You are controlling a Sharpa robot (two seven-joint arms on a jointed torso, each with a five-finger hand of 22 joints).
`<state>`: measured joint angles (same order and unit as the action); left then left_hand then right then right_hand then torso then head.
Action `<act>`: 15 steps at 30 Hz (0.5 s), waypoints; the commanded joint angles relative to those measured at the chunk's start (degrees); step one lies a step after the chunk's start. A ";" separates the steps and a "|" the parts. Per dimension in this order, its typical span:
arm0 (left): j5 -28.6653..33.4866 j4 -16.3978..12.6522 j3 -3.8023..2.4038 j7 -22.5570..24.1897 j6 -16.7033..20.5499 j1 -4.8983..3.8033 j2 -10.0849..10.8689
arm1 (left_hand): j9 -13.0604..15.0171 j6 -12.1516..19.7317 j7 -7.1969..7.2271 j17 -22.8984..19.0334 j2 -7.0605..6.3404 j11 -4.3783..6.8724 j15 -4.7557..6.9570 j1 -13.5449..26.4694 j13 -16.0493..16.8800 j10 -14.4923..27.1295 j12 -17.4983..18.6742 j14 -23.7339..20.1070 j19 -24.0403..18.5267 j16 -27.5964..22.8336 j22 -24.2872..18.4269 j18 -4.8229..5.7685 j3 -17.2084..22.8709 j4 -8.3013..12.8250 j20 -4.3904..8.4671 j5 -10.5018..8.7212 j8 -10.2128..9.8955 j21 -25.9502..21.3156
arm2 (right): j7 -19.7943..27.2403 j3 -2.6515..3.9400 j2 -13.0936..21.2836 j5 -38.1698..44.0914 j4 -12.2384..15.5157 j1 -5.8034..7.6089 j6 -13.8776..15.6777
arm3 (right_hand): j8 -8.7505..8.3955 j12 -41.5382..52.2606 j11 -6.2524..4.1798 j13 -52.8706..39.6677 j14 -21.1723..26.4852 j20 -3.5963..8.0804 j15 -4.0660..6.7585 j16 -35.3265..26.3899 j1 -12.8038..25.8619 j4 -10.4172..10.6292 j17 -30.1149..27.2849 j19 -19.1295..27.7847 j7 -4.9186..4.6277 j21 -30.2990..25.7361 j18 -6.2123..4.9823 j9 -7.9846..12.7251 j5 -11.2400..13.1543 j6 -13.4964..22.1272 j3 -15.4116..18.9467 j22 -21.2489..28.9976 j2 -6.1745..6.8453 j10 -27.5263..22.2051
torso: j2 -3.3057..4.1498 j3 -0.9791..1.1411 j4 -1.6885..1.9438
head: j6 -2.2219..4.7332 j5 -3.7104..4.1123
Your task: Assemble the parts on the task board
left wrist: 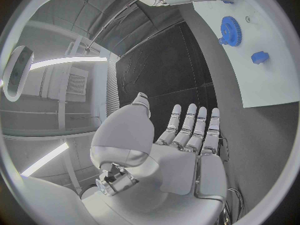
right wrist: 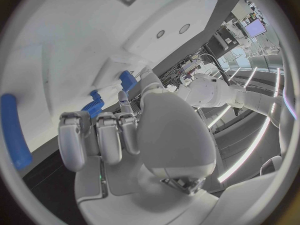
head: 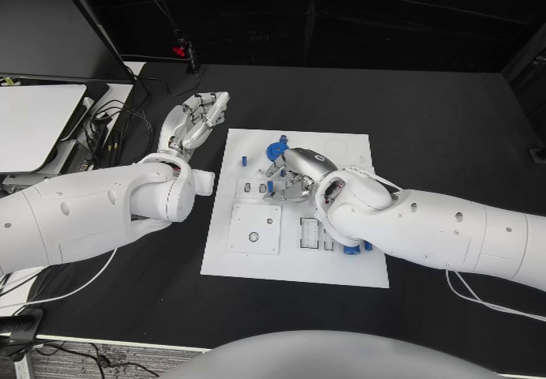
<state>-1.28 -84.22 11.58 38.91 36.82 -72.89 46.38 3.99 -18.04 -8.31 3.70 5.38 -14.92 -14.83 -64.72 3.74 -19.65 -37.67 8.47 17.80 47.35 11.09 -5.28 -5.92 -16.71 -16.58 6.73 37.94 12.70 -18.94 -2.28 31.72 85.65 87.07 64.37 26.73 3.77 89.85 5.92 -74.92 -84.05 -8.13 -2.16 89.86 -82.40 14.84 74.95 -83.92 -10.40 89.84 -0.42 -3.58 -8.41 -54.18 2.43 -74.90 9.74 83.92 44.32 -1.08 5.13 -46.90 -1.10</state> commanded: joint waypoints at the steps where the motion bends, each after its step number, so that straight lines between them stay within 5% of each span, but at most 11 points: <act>1: -0.37 -0.01 -0.05 15.58 -0.50 -0.08 -0.04 | -0.09 -0.11 -8.63 0.01 -0.16 -0.03 -0.10 -0.56 -0.01 -0.21 -0.26 0.24 -0.32 0.20 -0.03 -0.26 -0.27 0.08 0.08 0.18 0.32 0.28 | 2.32 0.03 0.11 1.08 0.25 0.04 2.76 | -0.23 0.15 0.76 -15.08 -5.95 -0.81 -0.83 0.14 -0.17 1.79 15.05 -6.08 -0.60 0.16 0.42 -0.10 1.58 2.13 1.77 -15.10 1.07 6.08 | 0.02 0.00 -0.01 | -0.02 -0.05; 8: -0.37 0.04 -0.05 15.57 -0.62 -0.08 -0.03 | -0.10 -0.10 -8.63 0.01 -0.11 -0.03 -0.10 -0.65 -0.01 -0.19 -0.28 0.23 -0.36 0.21 -0.04 -0.26 -0.38 0.07 0.07 0.23 0.34 0.30 | 6.00 0.04 0.76 0.85 0.96 -0.04 8.77 | -0.09 0.15 1.13 -15.08 -5.95 -1.31 -1.24 0.14 -0.05 1.99 15.05 -6.08 -0.94 0.16 0.42 -0.19 3.07 3.12 2.18 -15.10 1.07 6.08 | 0.03 0.03 0.04 | -0.23 -0.07; 15: -0.38 -0.08 -0.03 14.21 -1.71 -0.13 0.35 | -0.12 -0.23 -8.61 0.05 0.00 0.02 -0.09 -1.19 0.04 -0.74 -0.71 0.76 1.54 0.54 1.00 -0.14 -0.91 0.06 -0.13 0.33 0.47 1.79 | 14.13 0.11 4.27 -3.51 4.54 0.09 17.68 | 0.53 0.15 1.00 -15.08 -5.95 -1.56 -1.26 0.14 -0.38 1.90 15.05 -6.08 -0.73 0.16 0.42 -0.49 2.50 1.92 -2.02 -15.10 0.03 6.08 | -0.15 -0.01 0.01 | -0.34 -0.16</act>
<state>-1.28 -84.19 11.60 38.91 36.44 -72.89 46.63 3.93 -18.04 -8.31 3.70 5.47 -14.83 -14.95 -65.42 3.74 -20.20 -38.29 9.05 19.32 47.77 12.09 -5.28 -6.71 -16.64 -16.71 6.72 38.23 14.47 -11.08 -2.24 35.69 84.99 91.03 64.26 37.27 4.15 89.85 6.56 -74.92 -84.05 -9.34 -2.97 89.86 -82.66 16.72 74.93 -84.15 -11.14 89.84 -0.43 -4.06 -5.73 -52.09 0.59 -74.90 10.36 84.04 44.36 -1.05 5.14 -47.26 -1.29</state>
